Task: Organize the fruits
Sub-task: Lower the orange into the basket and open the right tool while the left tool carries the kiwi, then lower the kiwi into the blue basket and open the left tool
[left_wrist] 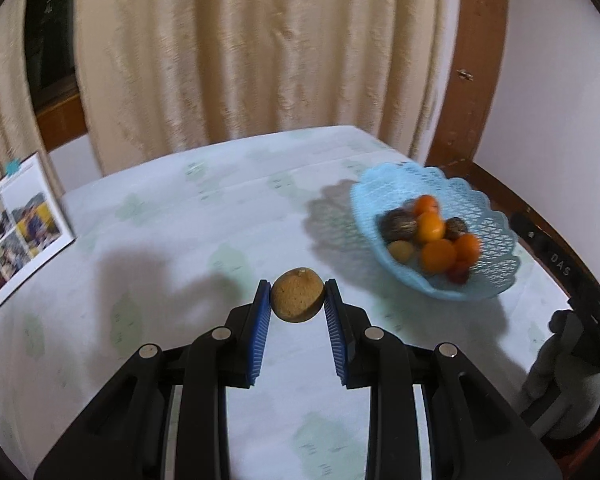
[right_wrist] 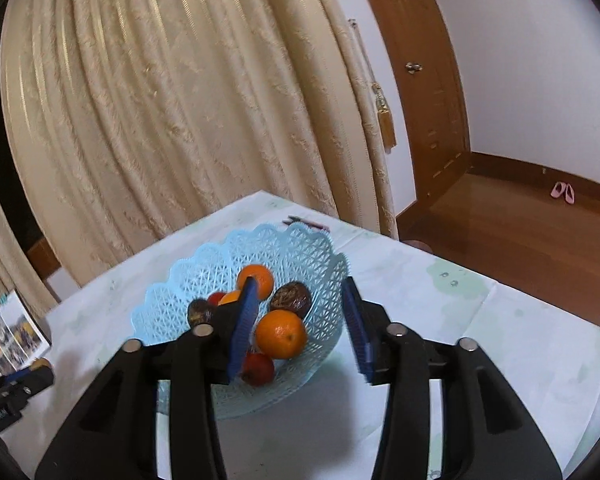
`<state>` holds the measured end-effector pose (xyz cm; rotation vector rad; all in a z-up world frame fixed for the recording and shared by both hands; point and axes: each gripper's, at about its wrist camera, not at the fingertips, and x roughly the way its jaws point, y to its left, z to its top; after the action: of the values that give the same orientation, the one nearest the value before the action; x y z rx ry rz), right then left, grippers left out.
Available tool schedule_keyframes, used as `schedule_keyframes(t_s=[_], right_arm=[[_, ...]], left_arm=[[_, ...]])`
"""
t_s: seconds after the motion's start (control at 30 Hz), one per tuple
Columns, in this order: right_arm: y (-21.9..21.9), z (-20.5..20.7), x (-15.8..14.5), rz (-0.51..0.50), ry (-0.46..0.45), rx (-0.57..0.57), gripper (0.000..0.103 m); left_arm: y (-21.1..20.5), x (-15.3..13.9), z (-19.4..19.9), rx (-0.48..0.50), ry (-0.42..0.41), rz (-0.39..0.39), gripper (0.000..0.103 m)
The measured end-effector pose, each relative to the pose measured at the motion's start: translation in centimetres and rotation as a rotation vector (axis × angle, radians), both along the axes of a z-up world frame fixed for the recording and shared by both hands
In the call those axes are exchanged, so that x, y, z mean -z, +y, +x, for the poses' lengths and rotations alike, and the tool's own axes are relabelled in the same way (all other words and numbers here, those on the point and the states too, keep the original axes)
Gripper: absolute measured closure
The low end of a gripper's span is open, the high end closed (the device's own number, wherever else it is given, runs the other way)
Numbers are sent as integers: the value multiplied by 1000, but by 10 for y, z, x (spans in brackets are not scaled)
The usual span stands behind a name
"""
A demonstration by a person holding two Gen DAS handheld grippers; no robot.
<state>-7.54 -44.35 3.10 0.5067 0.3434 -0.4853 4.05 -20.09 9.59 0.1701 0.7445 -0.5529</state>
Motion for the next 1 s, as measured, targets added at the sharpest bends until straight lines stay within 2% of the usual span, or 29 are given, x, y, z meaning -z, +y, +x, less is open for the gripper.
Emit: schedule_keyframes(t_s=[0.1, 0.5, 1.0], right_arm=[[-4, -9, -1, 15, -27, 32, 49], [-8, -11, 0, 44, -27, 52, 49], [-8, -14, -1, 45, -38, 72, 49]], left_arm=[[-22, -2, -3, 38, 0, -2, 75], [-100, 5, -12, 160, -4, 9, 75], [-116, 17, -14, 184, -4, 38, 75]])
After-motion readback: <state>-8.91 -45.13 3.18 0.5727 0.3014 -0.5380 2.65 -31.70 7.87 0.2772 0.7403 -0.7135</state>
